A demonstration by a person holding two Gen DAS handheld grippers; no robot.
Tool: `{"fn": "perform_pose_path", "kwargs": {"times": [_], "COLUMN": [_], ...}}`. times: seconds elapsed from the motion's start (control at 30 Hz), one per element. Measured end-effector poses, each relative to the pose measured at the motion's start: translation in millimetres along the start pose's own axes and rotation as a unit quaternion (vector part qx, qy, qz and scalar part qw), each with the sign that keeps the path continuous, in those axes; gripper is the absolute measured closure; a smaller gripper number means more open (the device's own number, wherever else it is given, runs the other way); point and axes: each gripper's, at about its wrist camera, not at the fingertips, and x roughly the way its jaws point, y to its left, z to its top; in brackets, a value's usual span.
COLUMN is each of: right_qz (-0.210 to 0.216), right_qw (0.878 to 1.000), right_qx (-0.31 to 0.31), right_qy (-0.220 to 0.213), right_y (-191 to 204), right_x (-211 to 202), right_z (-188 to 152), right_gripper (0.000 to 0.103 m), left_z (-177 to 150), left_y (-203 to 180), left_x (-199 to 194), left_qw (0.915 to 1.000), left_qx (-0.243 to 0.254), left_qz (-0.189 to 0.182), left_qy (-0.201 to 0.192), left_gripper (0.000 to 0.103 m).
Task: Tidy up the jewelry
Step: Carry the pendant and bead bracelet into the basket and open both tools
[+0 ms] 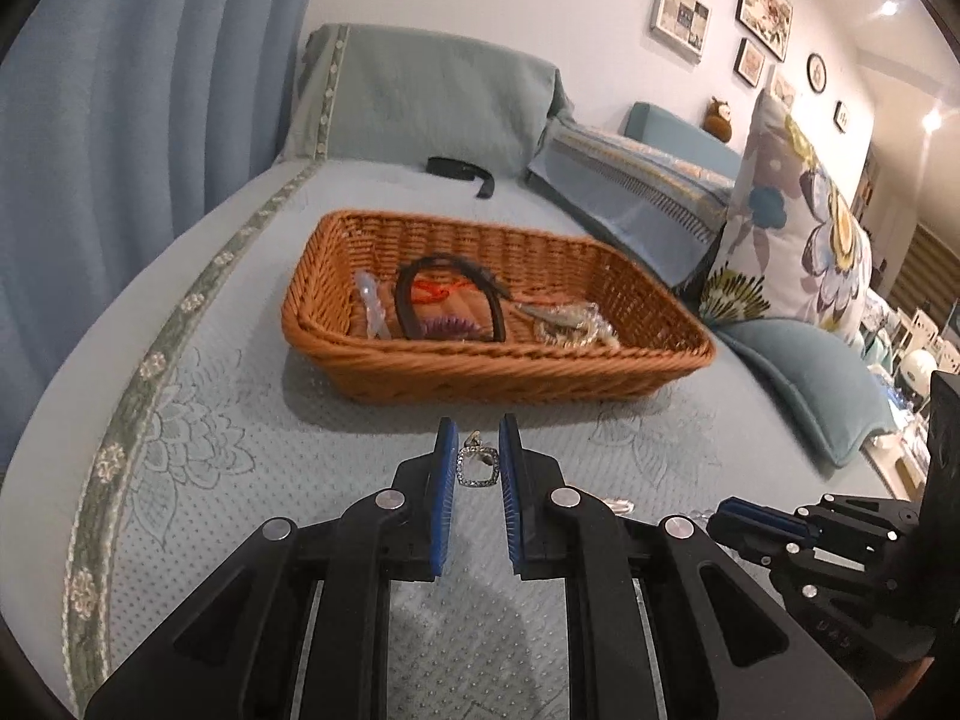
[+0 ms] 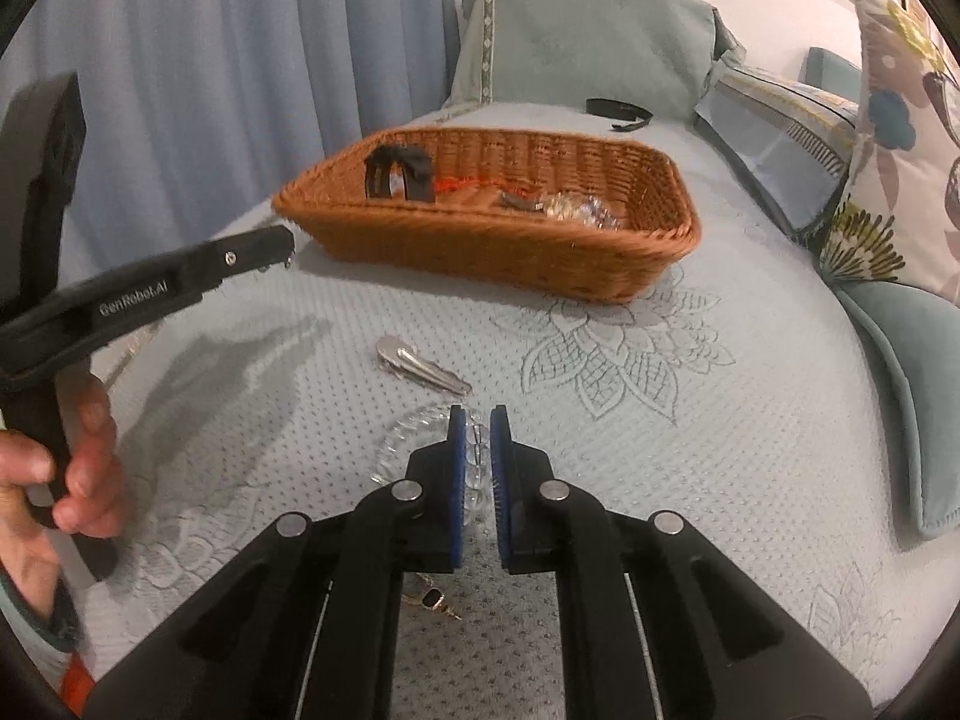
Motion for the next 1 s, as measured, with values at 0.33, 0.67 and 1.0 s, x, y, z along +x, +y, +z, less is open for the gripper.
{"fn": "perform_pose_path", "kwargs": {"times": [0.33,0.67,1.0], "right_qz": [-0.008,-0.018,0.02], "right_qw": [0.999,0.993,0.996], "right_qx": [0.022,0.011,0.035], "right_qy": [-0.048,-0.114,-0.08], "right_y": [-7.4,-15.2,-33.0], "right_x": [-36.3,-48.4,31.0], "right_z": [29.8,104.7,144.6], "right_gripper": [0.097,0.097,0.097], "left_z": [20.3,54.0,82.5], "left_y": [-10.1,-24.6,-18.3], "left_x": [-31.6,-22.8,44.5], "left_qw": [0.9988,0.9973,0.9959], "left_qx": [0.0,0.008,-0.016], "left_qz": [-0.018,-0.037,-0.065], "left_qy": [-0.045,-0.063,-0.062], "left_gripper": [0.091,0.091,0.091]}}
